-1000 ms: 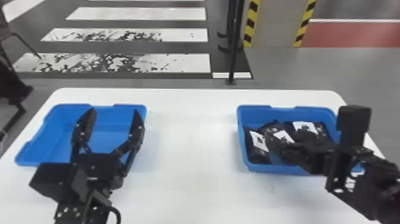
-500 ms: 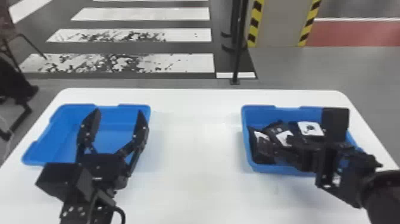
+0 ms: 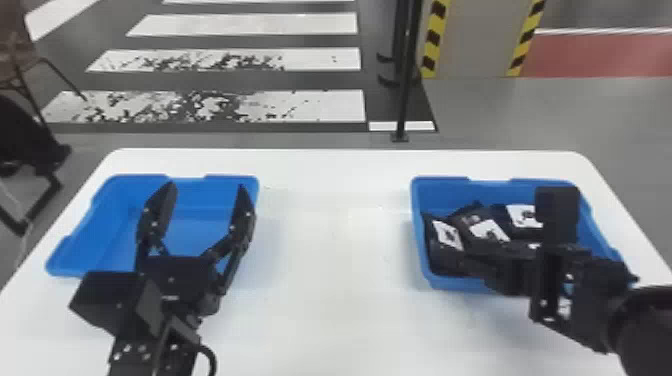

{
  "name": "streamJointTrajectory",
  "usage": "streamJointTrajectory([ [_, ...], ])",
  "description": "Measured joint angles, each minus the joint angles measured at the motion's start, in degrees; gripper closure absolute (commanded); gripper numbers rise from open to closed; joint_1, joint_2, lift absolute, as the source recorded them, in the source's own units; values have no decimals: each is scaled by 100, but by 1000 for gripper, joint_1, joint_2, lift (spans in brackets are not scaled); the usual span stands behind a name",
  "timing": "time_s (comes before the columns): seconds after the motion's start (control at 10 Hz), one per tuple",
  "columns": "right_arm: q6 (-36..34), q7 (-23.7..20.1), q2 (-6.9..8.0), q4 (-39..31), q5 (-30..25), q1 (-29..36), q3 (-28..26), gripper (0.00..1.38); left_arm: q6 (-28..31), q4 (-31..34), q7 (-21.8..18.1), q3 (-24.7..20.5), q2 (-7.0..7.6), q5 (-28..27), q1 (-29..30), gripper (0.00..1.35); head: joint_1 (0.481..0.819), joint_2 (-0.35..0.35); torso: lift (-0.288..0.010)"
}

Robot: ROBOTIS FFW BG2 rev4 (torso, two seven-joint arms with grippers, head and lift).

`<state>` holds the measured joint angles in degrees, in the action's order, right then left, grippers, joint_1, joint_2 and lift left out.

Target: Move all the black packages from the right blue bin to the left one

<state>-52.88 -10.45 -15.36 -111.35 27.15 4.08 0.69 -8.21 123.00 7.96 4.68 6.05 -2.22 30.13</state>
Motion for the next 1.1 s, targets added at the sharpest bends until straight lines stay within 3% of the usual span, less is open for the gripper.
streamJointTrajectory([
  [0.1,-152,4,-2,8,57,-1,18,611,-10,-13,-2,5,1,4,-3,335,695,46,-181],
  [0.5,-580,194,-10,-28,334,-2,7,1092,-53,-70,-6,12,9,5,-18,335,695,53,-181],
  [0.8,-300,229,-7,-260,431,135,-76,1101,-123,-86,-6,12,4,16,-18,335,695,53,-181],
  [1.1,727,7,-2,-444,495,370,-386,1101,-215,-90,-5,14,1,31,-19,334,695,28,-181],
])
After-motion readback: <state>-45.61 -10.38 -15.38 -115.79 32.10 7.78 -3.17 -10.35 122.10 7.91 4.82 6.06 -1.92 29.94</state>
